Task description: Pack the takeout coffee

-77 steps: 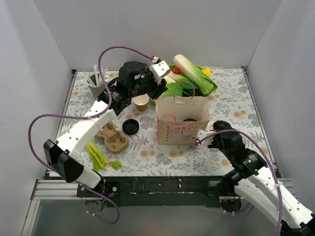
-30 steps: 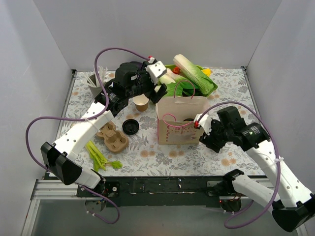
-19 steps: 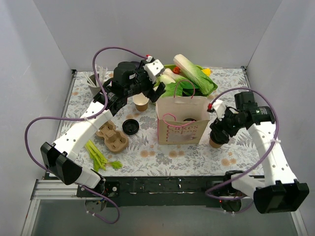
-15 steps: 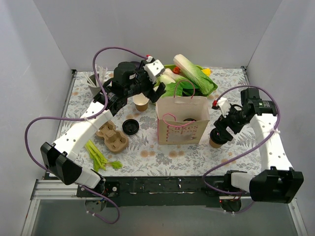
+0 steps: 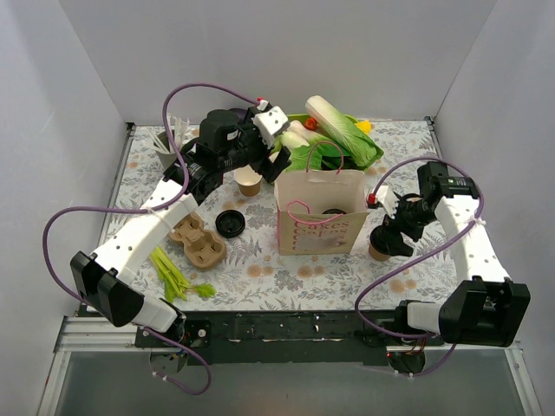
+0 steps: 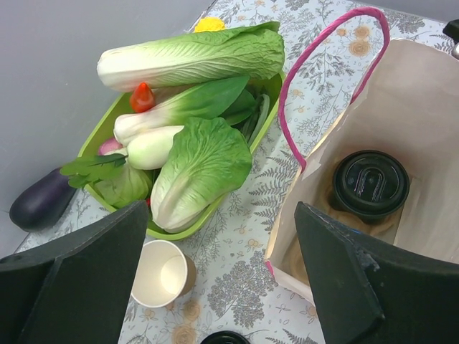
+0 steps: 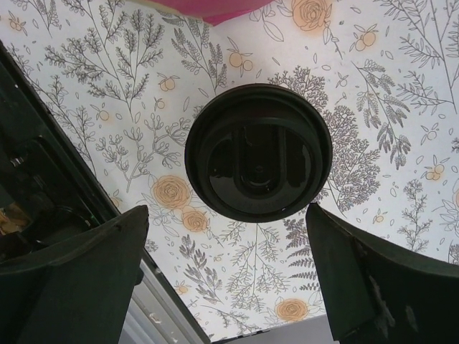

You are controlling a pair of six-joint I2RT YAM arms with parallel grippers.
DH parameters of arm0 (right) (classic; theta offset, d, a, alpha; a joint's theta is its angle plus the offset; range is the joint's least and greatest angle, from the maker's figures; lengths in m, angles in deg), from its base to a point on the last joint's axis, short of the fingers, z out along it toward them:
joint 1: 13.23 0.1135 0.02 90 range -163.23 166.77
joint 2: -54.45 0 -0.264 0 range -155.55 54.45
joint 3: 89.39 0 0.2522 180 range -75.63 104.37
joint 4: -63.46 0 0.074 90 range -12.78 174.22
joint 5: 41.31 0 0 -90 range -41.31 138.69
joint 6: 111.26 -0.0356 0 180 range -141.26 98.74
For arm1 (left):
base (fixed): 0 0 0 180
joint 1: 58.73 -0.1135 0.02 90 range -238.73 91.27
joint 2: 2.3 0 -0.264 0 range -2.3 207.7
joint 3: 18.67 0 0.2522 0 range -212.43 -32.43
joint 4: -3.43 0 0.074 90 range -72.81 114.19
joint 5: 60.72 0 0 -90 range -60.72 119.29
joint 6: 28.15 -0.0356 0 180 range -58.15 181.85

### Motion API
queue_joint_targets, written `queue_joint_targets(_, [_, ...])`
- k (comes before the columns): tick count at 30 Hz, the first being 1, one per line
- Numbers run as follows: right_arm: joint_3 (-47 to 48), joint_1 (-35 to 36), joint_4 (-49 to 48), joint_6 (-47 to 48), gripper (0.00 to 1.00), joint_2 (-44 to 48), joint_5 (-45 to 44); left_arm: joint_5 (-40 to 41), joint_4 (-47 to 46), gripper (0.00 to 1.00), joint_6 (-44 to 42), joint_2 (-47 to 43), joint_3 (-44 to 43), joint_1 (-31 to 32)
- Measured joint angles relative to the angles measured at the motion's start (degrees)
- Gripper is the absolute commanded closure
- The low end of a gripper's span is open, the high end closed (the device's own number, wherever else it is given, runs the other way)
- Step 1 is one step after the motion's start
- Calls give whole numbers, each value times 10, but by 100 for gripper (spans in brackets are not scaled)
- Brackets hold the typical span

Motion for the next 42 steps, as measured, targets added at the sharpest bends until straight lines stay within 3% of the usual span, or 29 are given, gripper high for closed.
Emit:
queue_joint_targets(15, [-22,0,-61,22,4,-36,-1,0,18,15,0,-1,0,-4])
queue_joint_targets(24, [-41,0,-71,44,11,-46,-2,0,18,15,0,-1,0,-7])
queue_joint_targets(30, [-65,1,-82,70,36,-11,-3,0,17,14,0,-1,0,-7])
queue_joint_targets(31, [-67,1,-82,73,46,-9,-3,0,17,14,0,-1,0,-7])
queue_joint_targets(33, [-68,1,-82,76,56,-7,-2,-2,17,14,0,-1,0,-7])
queue_joint_targets(36, [-67,1,-81,74,64,-7,-2,-4,17,14,0,-1,0,-7])
queue_joint_targets(42, [-13,-8,-51,40,69,9,-15,-6,16,14,0,-1,0,-7])
